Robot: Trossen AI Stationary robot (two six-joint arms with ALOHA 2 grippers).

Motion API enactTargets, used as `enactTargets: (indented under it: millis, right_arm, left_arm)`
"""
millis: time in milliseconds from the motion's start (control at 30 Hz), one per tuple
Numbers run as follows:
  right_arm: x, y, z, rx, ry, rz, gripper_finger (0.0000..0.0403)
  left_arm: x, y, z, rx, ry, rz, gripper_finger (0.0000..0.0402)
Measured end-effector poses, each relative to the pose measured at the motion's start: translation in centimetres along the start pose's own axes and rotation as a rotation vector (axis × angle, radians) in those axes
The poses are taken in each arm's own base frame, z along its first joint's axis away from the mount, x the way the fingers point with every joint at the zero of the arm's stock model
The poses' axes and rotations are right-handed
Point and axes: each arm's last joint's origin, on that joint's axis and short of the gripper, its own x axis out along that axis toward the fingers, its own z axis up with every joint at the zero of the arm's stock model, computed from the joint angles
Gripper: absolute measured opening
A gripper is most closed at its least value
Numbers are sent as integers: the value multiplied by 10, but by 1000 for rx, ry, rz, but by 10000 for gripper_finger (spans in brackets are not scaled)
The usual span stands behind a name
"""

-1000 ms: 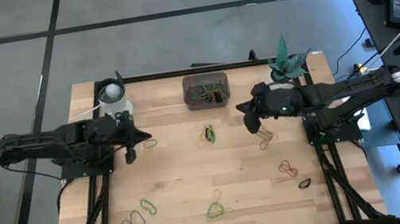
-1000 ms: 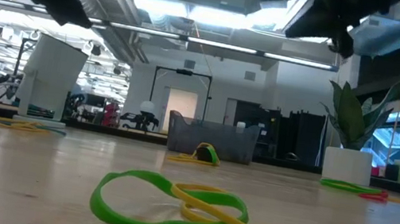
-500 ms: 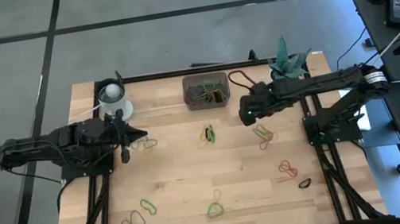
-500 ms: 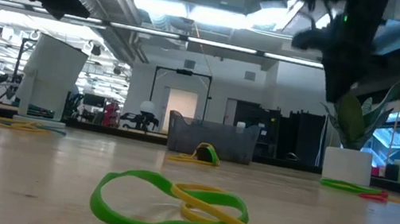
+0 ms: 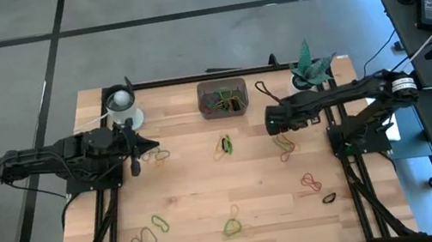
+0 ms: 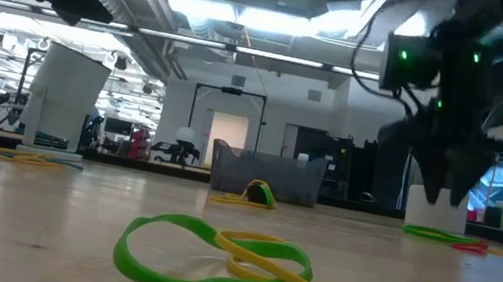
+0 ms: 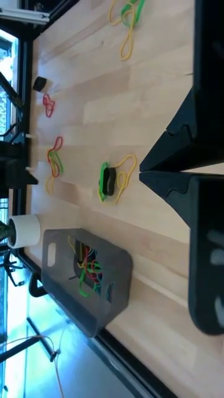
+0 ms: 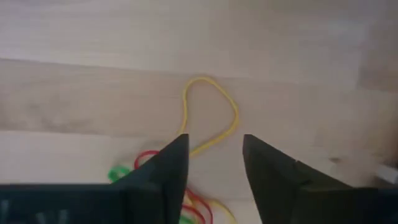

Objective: Pick and place rubber bands into bin
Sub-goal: Put the yellow rubber band into the bin

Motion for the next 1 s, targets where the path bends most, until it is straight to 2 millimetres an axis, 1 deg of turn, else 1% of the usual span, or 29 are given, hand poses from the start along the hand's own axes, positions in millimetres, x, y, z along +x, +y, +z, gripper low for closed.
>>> enactTargets:
  millis: [100, 233, 367, 533, 633, 733, 800, 1000]
  right_arm:
    - [17, -4, -4, 45, 7, 34, 181]
    - [32, -9, -9, 68, 3, 64, 216]
    - [40, -10, -12, 78, -11, 109, 241]
    - [42, -12, -12, 80, -19, 105, 243]
    - [43, -12, -13, 76, -17, 89, 232]
    - [47, -13, -14, 66, -12, 52, 209]
    - [49, -12, -14, 60, -10, 37, 186]
    - [50, -12, -17, 42, -20, 21, 98]
  left_arm:
    - [0, 0, 0, -13, 0, 0, 3]
    - [0, 0, 0, -26, 0, 0, 3]
    - [0, 0, 0, -26, 0, 0, 3]
    - [0, 0, 0, -25, 1, 1, 3]
    - [0, 0, 0, -25, 0, 4, 3]
    - [0, 0, 0, -23, 1, 4, 3]
    - [0, 0, 0, -23, 1, 4, 3]
    - [0, 0, -1, -22, 8, 4, 4]
